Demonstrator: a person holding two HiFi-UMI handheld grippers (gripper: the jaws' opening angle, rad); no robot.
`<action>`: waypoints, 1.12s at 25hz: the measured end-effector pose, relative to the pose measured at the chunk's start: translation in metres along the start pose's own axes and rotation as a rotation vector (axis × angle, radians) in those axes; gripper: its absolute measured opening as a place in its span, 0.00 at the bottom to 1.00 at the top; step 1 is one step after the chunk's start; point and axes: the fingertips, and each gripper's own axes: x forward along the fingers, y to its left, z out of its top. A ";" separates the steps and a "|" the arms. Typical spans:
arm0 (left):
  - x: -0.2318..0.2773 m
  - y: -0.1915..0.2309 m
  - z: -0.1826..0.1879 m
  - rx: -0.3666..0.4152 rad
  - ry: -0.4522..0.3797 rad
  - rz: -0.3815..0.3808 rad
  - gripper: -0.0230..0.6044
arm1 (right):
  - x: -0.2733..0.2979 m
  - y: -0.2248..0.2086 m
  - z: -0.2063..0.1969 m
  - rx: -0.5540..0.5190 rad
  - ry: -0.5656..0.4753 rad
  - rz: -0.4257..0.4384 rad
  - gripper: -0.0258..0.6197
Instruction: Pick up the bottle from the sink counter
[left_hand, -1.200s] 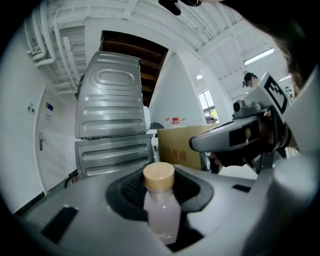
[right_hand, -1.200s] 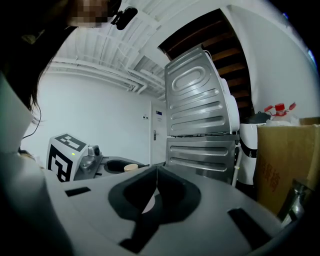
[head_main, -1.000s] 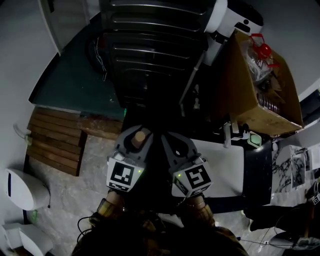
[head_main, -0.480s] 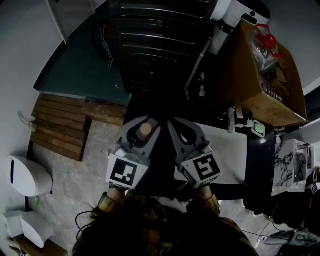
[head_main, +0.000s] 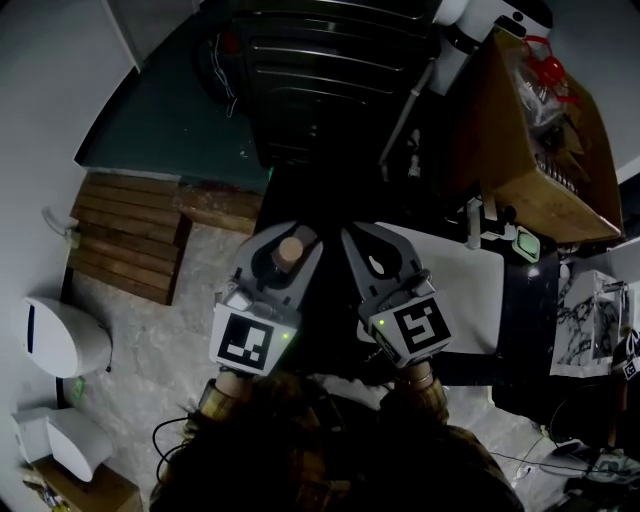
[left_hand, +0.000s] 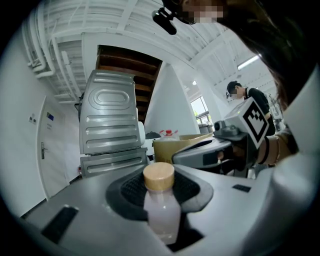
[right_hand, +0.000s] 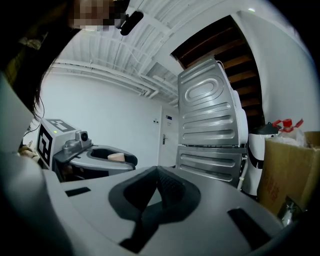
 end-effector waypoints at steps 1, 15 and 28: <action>-0.001 -0.001 0.000 -0.003 0.001 0.001 0.24 | 0.000 0.001 0.001 -0.002 0.000 0.002 0.07; -0.002 -0.011 0.001 -0.002 0.010 -0.032 0.24 | -0.006 0.001 0.000 -0.019 0.010 -0.003 0.06; 0.000 -0.008 0.001 -0.006 0.014 -0.032 0.24 | -0.003 0.002 0.001 -0.020 0.010 0.002 0.07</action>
